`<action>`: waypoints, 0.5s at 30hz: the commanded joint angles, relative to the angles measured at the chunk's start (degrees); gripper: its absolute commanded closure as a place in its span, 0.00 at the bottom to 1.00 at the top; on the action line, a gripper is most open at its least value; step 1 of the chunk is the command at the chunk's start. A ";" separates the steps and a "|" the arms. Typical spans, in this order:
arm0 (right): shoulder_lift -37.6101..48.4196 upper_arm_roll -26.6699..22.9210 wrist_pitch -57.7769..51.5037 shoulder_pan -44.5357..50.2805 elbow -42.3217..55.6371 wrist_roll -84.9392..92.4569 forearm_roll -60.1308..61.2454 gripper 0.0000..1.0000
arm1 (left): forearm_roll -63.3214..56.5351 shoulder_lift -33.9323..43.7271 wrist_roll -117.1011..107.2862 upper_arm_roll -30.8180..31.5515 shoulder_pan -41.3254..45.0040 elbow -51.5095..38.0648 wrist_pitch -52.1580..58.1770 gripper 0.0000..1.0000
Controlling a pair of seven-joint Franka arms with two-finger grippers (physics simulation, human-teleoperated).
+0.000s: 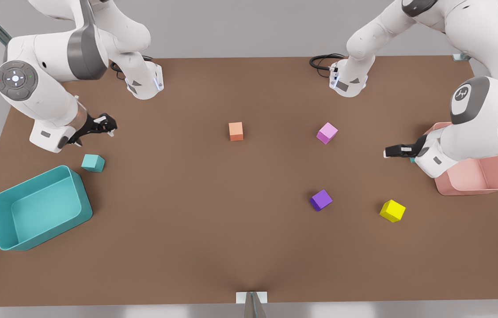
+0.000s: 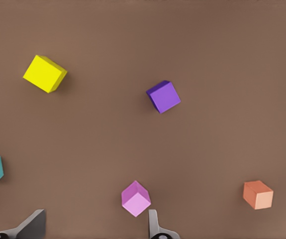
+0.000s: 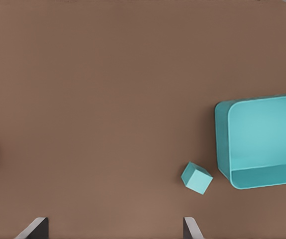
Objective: Stack the two blue cubes on top of each other
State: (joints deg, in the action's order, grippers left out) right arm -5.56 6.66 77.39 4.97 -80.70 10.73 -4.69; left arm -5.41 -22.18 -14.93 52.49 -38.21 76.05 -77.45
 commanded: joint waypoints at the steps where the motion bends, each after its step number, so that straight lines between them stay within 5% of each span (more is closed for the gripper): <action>1: -0.06 -0.07 0.92 -0.05 0.02 3.95 -0.15 0.00 | -0.03 0.04 -4.59 0.07 0.07 -0.02 -0.86 0.00; 6: -9.90 -0.33 5.92 -3.21 -1.82 1.93 -8.85 0.00 | 0.05 0.04 -4.67 0.07 0.07 -0.02 -0.77 0.00; 10: -0.15 -0.33 28.42 -15.51 -28.44 1.58 -5.42 0.00 | 0.14 0.04 -4.67 0.07 -0.02 -0.02 -0.77 0.00; 15: 0.38 0.11 33.34 -16.93 -33.73 -9.21 -4.19 0.00 | 0.23 -1.46 -4.76 0.07 0.07 0.15 1.16 0.00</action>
State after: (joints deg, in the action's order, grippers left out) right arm -5.34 6.61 101.13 -14.63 -113.84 10.51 -9.18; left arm -5.20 -23.62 -17.58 52.49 -38.20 76.19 -77.37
